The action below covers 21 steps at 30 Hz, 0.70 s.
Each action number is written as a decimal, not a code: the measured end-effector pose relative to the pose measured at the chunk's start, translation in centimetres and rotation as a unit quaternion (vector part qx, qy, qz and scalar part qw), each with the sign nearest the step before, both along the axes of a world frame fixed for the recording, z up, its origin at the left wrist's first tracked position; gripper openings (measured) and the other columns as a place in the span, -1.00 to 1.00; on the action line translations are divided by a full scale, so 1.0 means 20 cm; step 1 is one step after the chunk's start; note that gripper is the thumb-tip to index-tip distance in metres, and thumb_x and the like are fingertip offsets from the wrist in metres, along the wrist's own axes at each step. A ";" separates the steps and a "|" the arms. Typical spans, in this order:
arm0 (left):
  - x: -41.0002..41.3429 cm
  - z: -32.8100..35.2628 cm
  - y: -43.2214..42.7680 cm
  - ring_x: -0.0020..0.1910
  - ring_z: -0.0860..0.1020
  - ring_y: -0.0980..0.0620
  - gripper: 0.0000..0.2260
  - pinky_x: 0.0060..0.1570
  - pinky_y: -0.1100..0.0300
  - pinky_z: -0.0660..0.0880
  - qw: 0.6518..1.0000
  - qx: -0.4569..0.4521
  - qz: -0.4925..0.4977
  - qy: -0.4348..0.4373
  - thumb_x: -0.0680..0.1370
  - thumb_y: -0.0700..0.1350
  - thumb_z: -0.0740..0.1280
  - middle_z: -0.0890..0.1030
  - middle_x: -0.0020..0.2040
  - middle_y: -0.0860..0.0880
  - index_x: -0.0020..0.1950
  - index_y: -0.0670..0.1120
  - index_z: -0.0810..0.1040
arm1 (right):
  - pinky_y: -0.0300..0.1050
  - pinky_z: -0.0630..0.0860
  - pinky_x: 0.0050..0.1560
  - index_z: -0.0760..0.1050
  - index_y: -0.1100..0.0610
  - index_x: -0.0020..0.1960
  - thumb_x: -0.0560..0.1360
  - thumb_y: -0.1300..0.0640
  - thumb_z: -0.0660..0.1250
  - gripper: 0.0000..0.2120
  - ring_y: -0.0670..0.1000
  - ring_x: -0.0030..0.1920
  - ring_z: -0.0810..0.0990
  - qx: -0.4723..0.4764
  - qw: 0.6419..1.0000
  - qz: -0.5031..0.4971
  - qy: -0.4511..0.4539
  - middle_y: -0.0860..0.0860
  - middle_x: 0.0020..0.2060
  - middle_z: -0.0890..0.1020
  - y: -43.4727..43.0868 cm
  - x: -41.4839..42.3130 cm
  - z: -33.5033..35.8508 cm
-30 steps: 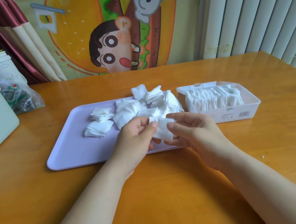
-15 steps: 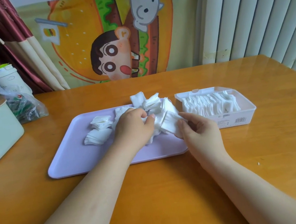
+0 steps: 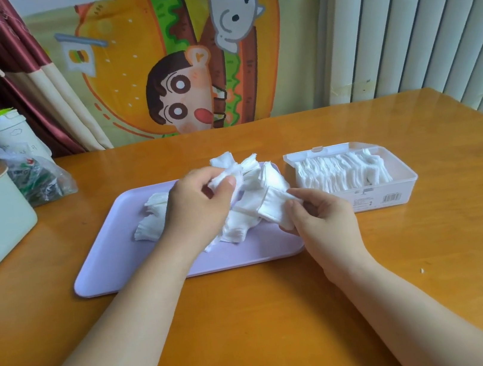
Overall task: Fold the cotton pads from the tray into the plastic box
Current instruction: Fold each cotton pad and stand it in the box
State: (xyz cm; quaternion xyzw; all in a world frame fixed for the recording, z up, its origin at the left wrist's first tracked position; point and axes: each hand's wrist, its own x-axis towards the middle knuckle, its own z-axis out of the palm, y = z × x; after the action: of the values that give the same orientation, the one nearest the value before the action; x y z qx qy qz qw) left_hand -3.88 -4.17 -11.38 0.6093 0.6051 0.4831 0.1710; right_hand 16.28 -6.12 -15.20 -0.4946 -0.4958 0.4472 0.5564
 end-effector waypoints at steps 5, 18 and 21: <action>0.03 -0.02 -0.14 -0.08 0.65 -0.07 -0.82 -0.17 0.03 0.54 0.937 -0.120 -0.149 -0.293 0.65 -0.19 0.39 0.74 0.04 -0.19 0.23 -0.17 0.63 | -0.23 0.67 -0.10 0.66 0.02 0.14 0.64 0.22 0.41 -0.85 0.04 -0.07 0.79 -0.028 0.999 0.019 0.040 0.00 -0.14 0.80 0.00 0.01 0.04; 0.03 -0.14 -0.16 -0.29 0.50 0.17 -0.93 -0.28 0.29 0.41 0.945 -0.144 -0.175 -0.236 0.60 -0.19 0.46 0.63 -0.20 0.08 0.08 -0.12 0.67 | -0.14 0.70 0.07 0.65 0.22 0.28 0.64 0.32 0.38 -0.77 0.06 0.04 0.79 -0.043 0.988 0.129 0.071 0.09 0.01 0.79 0.01 0.02 0.05; 0.04 -0.14 -0.16 -0.29 0.56 0.24 -0.94 -0.28 0.43 0.43 0.939 -0.134 -0.188 -0.253 0.60 -0.26 0.44 0.65 -0.23 0.11 0.06 -0.16 0.66 | -0.12 0.69 0.15 0.65 0.20 0.29 0.64 0.35 0.38 -0.74 0.04 0.08 0.78 -0.038 0.989 0.135 0.047 0.05 0.02 0.80 0.01 0.02 0.04</action>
State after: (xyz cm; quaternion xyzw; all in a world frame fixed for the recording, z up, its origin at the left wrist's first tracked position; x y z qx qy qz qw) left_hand -3.17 -7.36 -14.23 0.5413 0.4754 0.4944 0.4864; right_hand 16.73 -5.98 -14.41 -0.4224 -0.5144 0.5594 0.4941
